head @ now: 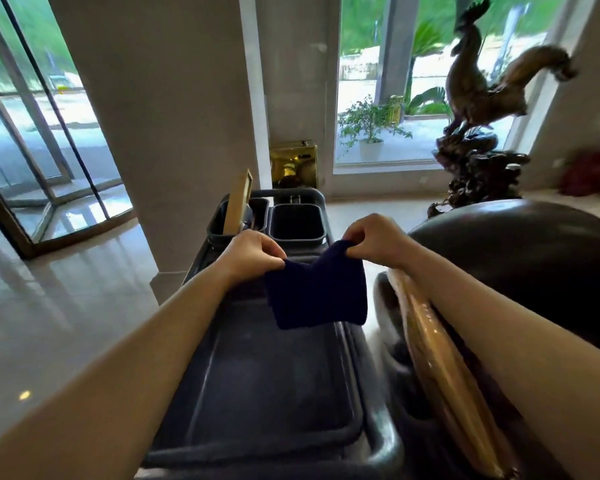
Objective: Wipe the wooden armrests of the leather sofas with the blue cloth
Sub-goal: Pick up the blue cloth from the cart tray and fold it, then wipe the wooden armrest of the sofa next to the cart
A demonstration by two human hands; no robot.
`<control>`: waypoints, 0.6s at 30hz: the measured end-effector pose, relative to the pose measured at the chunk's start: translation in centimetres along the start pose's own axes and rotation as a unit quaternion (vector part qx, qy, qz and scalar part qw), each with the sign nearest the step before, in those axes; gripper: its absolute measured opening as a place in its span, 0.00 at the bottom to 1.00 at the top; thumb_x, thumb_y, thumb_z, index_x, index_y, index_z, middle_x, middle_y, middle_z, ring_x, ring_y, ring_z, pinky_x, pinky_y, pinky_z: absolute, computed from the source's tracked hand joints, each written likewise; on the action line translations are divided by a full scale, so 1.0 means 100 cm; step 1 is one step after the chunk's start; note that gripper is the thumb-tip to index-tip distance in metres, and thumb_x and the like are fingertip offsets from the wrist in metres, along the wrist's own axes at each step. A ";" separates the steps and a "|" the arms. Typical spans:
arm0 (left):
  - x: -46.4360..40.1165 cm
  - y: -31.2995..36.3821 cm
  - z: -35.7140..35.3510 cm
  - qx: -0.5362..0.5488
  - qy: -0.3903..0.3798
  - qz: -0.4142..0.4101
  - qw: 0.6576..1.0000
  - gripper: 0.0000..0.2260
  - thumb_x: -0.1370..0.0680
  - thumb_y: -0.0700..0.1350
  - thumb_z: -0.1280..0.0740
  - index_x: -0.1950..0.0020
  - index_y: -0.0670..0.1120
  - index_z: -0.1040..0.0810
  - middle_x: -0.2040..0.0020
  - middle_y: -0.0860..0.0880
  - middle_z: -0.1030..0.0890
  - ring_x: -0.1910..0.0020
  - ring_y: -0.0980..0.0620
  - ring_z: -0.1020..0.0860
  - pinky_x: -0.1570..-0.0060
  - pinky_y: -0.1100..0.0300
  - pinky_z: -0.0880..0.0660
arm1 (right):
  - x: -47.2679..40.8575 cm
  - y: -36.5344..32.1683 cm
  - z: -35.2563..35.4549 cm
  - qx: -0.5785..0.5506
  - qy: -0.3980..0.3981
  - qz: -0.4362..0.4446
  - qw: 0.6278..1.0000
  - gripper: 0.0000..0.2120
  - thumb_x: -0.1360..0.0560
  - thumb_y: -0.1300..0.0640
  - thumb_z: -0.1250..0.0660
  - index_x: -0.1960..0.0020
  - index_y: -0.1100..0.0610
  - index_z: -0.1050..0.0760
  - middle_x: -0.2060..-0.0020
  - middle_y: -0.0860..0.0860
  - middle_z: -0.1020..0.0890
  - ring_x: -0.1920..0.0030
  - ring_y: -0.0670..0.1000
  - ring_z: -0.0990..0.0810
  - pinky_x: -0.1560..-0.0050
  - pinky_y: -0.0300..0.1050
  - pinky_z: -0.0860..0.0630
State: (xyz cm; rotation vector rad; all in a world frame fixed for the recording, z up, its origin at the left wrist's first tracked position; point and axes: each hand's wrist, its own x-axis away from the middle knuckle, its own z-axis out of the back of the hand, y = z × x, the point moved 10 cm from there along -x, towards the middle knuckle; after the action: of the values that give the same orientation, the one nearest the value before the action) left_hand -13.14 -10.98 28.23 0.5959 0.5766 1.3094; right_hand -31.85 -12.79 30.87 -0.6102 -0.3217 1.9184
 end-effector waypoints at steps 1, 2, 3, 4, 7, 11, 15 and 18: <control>-0.003 0.018 0.000 0.002 -0.002 -0.017 1.000 0.06 0.30 0.41 0.30 0.64 0.51 0.17 0.64 0.53 0.17 0.62 0.57 0.20 0.62 0.67 0.26 | 0.002 0.004 0.017 0.008 0.015 -0.003 1.000 0.06 0.37 0.64 0.32 0.63 0.57 0.17 0.70 0.53 0.18 0.68 0.50 0.24 0.70 0.30 0.34; -0.005 0.036 -0.001 0.006 -0.003 -0.034 0.999 0.06 0.30 0.40 0.30 0.63 0.51 0.18 0.64 0.53 0.18 0.61 0.56 0.20 0.62 0.67 0.26 | 0.006 0.008 0.034 0.014 0.026 -0.006 1.000 0.06 0.38 0.64 0.32 0.63 0.57 0.18 0.69 0.54 0.17 0.68 0.50 0.24 0.70 0.30 0.34; -0.007 0.054 -0.004 0.010 -0.006 -0.047 0.999 0.06 0.30 0.40 0.30 0.63 0.52 0.18 0.63 0.53 0.18 0.61 0.56 0.20 0.62 0.67 0.25 | 0.010 0.013 0.051 0.019 0.034 -0.010 0.999 0.06 0.37 0.64 0.31 0.63 0.56 0.18 0.69 0.54 0.17 0.67 0.49 0.23 0.70 0.30 0.34; -0.009 0.070 -0.008 0.011 -0.008 -0.058 0.998 0.06 0.29 0.40 0.30 0.63 0.52 0.18 0.63 0.53 0.18 0.60 0.55 0.20 0.63 0.67 0.26 | 0.015 0.019 0.066 0.020 0.038 -0.016 0.999 0.06 0.37 0.63 0.31 0.62 0.56 0.17 0.68 0.54 0.17 0.67 0.49 0.23 0.67 0.33 0.31; -0.016 0.115 -0.024 0.004 -0.006 -0.080 0.997 0.05 0.29 0.41 0.30 0.61 0.51 0.18 0.63 0.53 0.18 0.63 0.57 0.22 0.68 0.72 0.27 | 0.033 0.036 0.106 0.018 0.049 -0.014 0.999 0.06 0.36 0.64 0.31 0.61 0.61 0.18 0.65 0.58 0.16 0.65 0.54 0.21 0.61 0.46 0.26; -0.027 0.158 -0.066 0.018 -0.034 -0.073 0.997 0.04 0.29 0.39 0.30 0.55 0.43 0.16 0.59 0.47 0.18 0.60 0.53 0.22 0.60 0.64 0.23 | 0.060 0.074 0.142 0.018 0.028 -0.018 0.999 0.04 0.34 0.65 0.30 0.60 0.62 0.18 0.63 0.59 0.16 0.63 0.51 0.22 0.58 0.48 0.24; -0.041 0.196 -0.132 0.021 -0.088 -0.047 0.995 0.05 0.29 0.38 0.29 0.54 0.41 0.17 0.58 0.46 0.17 0.61 0.56 0.21 0.65 0.69 0.24 | 0.085 0.142 0.165 0.014 -0.024 -0.021 0.999 0.05 0.34 0.64 0.29 0.58 0.60 0.17 0.65 0.53 0.16 0.64 0.47 0.21 0.58 0.42 0.25; -0.052 0.220 -0.181 0.025 -0.101 -0.032 0.994 0.05 0.29 0.37 0.30 0.55 0.41 0.17 0.60 0.47 0.18 0.66 0.59 0.22 0.69 0.72 0.26 | 0.096 0.196 0.173 0.000 -0.064 -0.026 0.998 0.05 0.35 0.63 0.27 0.64 0.53 0.18 0.74 0.41 0.19 0.72 0.37 0.24 0.68 0.27 0.30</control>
State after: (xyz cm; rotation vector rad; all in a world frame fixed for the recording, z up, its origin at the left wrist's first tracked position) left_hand -42.01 -11.31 30.66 0.7358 0.4586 1.1607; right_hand -59.58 -11.28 33.23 -0.4753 -0.4157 1.9121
